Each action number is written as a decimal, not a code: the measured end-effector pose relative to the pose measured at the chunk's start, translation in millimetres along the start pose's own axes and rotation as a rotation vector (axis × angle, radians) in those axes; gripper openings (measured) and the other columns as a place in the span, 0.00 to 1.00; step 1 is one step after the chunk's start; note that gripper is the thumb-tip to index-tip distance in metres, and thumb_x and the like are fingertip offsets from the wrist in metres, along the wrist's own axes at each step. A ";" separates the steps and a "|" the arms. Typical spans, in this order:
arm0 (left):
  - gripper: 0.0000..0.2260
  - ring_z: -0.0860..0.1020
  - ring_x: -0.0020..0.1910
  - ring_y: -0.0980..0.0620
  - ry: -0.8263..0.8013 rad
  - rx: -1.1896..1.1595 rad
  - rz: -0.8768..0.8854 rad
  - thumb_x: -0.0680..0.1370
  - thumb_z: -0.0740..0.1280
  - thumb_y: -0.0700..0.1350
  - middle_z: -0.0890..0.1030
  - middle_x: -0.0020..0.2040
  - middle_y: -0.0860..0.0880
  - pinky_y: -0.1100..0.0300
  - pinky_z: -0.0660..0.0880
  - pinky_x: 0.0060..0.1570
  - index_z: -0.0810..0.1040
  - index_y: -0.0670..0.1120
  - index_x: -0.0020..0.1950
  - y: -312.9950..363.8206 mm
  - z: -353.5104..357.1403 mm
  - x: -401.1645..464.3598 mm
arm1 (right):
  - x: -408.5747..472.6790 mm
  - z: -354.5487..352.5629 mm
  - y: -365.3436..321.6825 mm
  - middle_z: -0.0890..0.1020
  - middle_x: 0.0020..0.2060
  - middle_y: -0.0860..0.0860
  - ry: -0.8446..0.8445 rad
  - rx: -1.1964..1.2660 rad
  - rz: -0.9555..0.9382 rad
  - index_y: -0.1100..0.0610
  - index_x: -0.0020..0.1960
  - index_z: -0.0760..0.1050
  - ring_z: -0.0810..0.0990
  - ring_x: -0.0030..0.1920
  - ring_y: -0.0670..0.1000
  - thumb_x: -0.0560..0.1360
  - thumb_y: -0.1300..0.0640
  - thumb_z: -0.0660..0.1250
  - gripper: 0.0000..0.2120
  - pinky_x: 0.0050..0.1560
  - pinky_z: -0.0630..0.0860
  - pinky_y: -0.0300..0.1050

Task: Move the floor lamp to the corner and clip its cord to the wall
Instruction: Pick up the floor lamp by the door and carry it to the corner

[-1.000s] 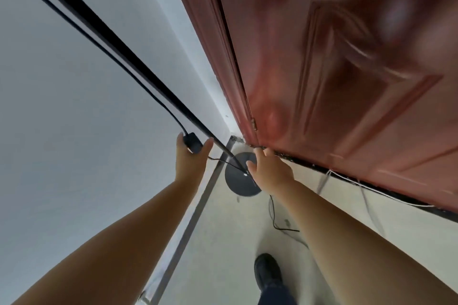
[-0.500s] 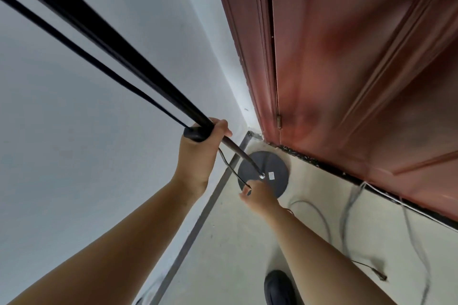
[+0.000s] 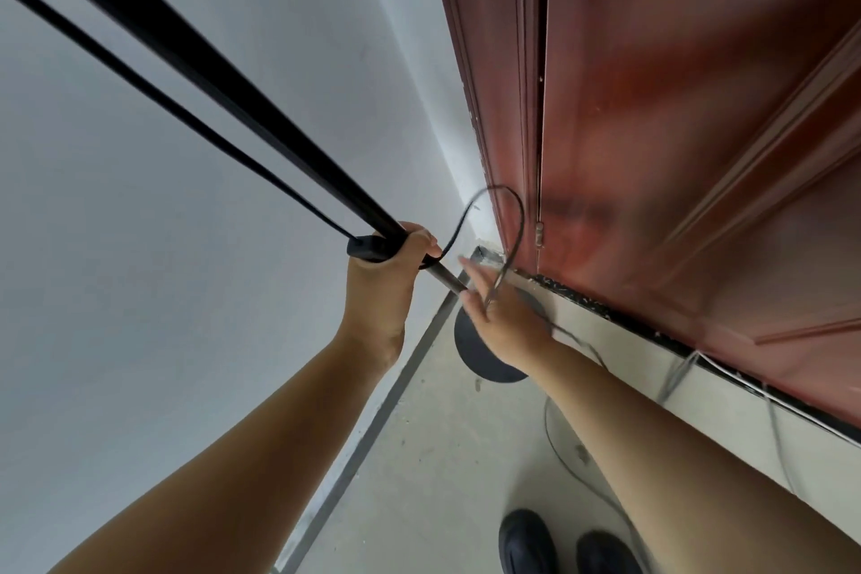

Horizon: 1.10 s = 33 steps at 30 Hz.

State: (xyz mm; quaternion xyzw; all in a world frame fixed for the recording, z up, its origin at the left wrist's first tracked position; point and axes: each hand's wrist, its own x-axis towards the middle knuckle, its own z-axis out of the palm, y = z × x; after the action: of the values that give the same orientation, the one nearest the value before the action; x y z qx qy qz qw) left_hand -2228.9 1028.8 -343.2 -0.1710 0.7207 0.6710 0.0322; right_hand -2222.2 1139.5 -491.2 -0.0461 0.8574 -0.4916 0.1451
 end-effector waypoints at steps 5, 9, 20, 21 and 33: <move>0.09 0.74 0.38 0.52 -0.001 0.004 -0.028 0.66 0.64 0.35 0.76 0.30 0.51 0.52 0.72 0.50 0.77 0.46 0.28 -1.8 0.2 -0.5 | 21.0 10.2 -11.0 0.70 0.26 0.48 -0.118 0.036 0.179 0.57 0.38 0.73 0.70 0.28 0.49 0.78 0.49 0.61 0.14 0.26 0.62 0.39; 0.07 0.71 0.38 0.48 0.011 0.038 -0.080 0.65 0.64 0.37 0.73 0.33 0.43 0.51 0.69 0.46 0.75 0.47 0.28 6.7 2.2 -24.8 | 8.8 7.3 -30.5 0.65 0.22 0.47 -0.105 0.112 0.298 0.52 0.26 0.61 0.65 0.23 0.45 0.77 0.59 0.62 0.21 0.19 0.64 0.31; 0.09 0.71 0.38 0.49 0.202 -0.166 -0.056 0.63 0.63 0.37 0.73 0.27 0.52 0.52 0.69 0.50 0.72 0.48 0.24 123.5 -57.9 -160.5 | -106.3 -24.7 -169.4 0.65 0.22 0.47 -0.383 -0.033 0.264 0.51 0.29 0.63 0.64 0.22 0.47 0.77 0.54 0.61 0.18 0.24 0.60 0.39; 0.09 0.71 0.36 0.50 0.244 -0.189 -0.024 0.63 0.63 0.37 0.73 0.27 0.52 0.52 0.69 0.49 0.72 0.48 0.23 137.4 -65.9 -179.4 | -121.9 -28.0 -187.9 0.65 0.21 0.47 -0.408 -0.037 0.236 0.51 0.28 0.63 0.64 0.22 0.48 0.76 0.54 0.61 0.19 0.24 0.60 0.40; 0.12 0.64 0.26 0.53 0.715 -0.439 0.202 0.65 0.60 0.38 0.66 0.21 0.52 0.57 0.63 0.34 0.65 0.48 0.22 209.8 -199.8 -443.6 | -343.2 36.3 -367.3 0.68 0.25 0.48 -0.790 -0.237 -0.030 0.52 0.30 0.64 0.66 0.23 0.47 0.76 0.54 0.60 0.16 0.24 0.62 0.38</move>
State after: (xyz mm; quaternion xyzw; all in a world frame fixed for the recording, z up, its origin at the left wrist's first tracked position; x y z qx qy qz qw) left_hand -1836.4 932.1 -0.7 -0.3242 0.5398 0.7068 -0.3224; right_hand -1907.6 997.3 -124.1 -0.2602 0.7857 -0.3362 0.4493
